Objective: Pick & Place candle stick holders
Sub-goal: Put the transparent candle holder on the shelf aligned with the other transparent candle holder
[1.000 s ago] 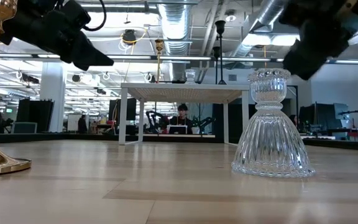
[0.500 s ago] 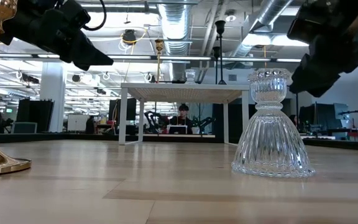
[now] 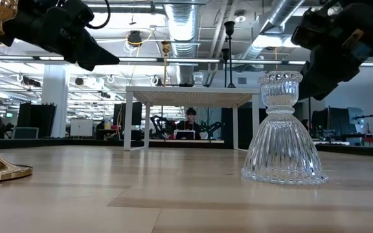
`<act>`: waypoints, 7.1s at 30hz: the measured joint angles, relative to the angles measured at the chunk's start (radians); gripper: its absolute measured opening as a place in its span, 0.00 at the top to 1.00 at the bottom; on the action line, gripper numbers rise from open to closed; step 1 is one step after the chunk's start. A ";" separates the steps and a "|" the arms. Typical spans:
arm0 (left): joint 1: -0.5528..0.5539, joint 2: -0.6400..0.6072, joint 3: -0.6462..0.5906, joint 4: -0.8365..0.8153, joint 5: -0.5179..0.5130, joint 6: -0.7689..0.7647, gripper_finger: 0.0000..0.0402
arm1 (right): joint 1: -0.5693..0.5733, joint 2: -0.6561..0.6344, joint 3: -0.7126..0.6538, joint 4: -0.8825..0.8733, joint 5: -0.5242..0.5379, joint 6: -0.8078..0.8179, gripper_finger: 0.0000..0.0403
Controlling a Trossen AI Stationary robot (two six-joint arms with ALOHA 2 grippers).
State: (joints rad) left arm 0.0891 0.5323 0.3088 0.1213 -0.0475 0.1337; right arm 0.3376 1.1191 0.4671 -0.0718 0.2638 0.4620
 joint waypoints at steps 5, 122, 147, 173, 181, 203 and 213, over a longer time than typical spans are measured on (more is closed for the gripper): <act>0.000 0.000 0.000 0.000 0.000 -0.012 0.98 | -0.021 0.000 0.000 -0.007 -0.092 -0.140 1.00; 0.000 0.001 0.000 -0.008 -0.010 0.005 0.98 | -0.441 0.398 0.797 -0.155 0.164 -0.208 0.70; 0.000 0.001 0.000 -0.007 -0.011 0.005 0.98 | -0.491 0.468 0.798 -0.066 0.157 -0.200 0.70; 0.001 0.001 0.000 -0.007 -0.011 0.026 0.98 | -0.525 0.475 0.798 -0.107 0.181 -0.173 0.70; 0.001 0.000 0.000 -0.007 -0.011 0.026 0.98 | -0.500 0.475 0.798 -0.088 0.180 -0.173 0.70; 0.001 0.000 0.000 0.003 -0.011 0.026 0.98 | -0.368 0.491 0.868 -0.021 0.184 -0.183 0.70; 0.003 -0.002 0.000 0.007 -0.009 0.026 0.98 | -0.325 0.715 1.119 -0.190 0.443 -0.214 0.70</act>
State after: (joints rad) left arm 0.0920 0.5302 0.3084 0.1283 -0.0565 0.1598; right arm 0.0129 1.8341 1.5865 -0.2616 0.7068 0.2481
